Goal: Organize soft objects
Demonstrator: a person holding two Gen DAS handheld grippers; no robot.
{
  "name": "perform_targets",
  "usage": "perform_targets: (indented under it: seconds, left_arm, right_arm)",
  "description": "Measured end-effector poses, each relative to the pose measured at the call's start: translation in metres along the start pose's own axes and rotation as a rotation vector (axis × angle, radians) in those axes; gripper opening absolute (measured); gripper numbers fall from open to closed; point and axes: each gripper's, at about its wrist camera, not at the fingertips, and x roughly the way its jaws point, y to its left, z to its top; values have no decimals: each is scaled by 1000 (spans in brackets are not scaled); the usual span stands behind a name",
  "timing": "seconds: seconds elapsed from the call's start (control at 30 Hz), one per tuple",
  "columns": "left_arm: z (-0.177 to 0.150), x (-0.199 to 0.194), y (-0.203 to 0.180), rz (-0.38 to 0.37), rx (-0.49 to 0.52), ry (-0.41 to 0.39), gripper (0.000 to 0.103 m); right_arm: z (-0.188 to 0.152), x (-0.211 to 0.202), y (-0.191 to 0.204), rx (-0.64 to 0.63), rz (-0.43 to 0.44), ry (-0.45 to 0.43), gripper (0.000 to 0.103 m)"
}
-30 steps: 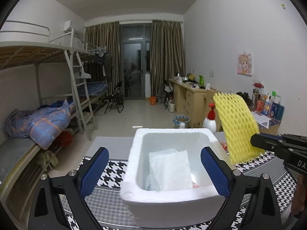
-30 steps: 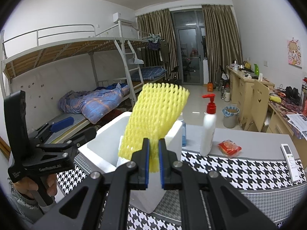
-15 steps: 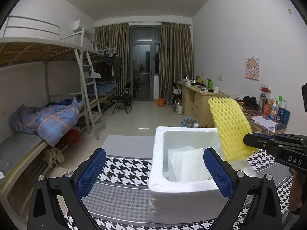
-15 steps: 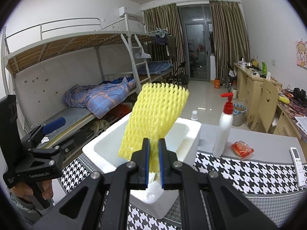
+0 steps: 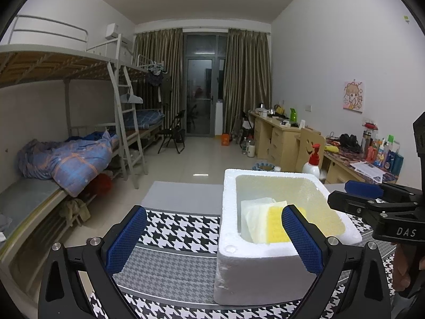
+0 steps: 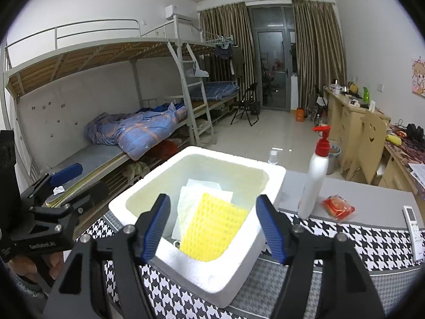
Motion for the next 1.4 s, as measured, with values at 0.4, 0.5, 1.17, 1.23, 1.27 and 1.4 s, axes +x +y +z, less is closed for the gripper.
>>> perform_targets:
  seconds: [0.4, 0.5, 1.17, 1.23, 1.27, 1.4]
  left_arm:
    - [-1, -13, -15, -22, 12, -16, 102]
    - [-1, -19, -20, -32, 19, -24, 102]
    - [-7, -65, -49, -77, 48, -61, 102]
    - [-8, -70, -51, -80, 44, -64, 102]
    - [-9, -73, -52, -80, 45, -68, 102]
    - [-12, -82, -54, -76, 34, -81, 102]
  right_arm:
    - [-8, -34, -6, 27, -38, -70, 93]
    - [-10, -42, -5, 21, -42, -88, 101]
    - [-38, -90, -5, 38, -106, -134, 102]
    - [-41, -95, -2, 30, -104, -139, 102]
    - [-43, -99, -2, 28, -104, -143, 102]
    - [-50, -109, 0, 20, -108, -158, 102]
